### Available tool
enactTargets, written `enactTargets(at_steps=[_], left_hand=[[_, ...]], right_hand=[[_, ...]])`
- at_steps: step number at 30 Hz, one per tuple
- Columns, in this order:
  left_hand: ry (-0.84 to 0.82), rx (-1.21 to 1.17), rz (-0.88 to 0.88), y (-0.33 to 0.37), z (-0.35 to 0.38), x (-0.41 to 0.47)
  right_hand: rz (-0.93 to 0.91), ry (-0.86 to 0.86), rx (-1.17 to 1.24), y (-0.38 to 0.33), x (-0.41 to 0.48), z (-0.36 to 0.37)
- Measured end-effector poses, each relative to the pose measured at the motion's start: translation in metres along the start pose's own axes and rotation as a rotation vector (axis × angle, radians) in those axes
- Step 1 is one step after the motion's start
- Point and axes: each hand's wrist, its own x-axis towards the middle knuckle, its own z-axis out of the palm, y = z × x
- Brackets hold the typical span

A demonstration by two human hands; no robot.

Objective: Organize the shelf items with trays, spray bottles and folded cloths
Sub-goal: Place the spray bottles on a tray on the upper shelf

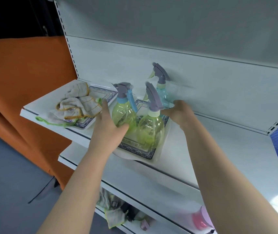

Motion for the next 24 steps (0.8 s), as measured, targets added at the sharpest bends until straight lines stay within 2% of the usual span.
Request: enactTargets(at_steps=[2,5,11,14,20,24], left_hand=[[-0.089,0.025,0.038,-0.007,0.002,0.011],[-0.137,0.040,0.112,-0.013,0.006,0.025],[-0.237,0.120,0.183,-0.011,0.009,0.044],[-0.216,0.181,0.202,-0.016,-0.001,0.053],[-0.331,-0.152,0.143,-0.027,-0.009,0.052],[-0.351,-0.454,-0.010,-0.029,-0.010,0.058]], right_hand=[[0.040,-0.016,-0.051,0.002,-0.007,0.001],[0.121,-0.028,-0.014,0.003,-0.013,0.004],[0.184,0.079,0.143,0.009,-0.028,0.012],[0.227,0.168,0.144,0.015,-0.042,0.018],[0.283,0.301,0.304,0.012,-0.077,0.035],[0.297,0.353,0.282,0.005,-0.100,0.046]])
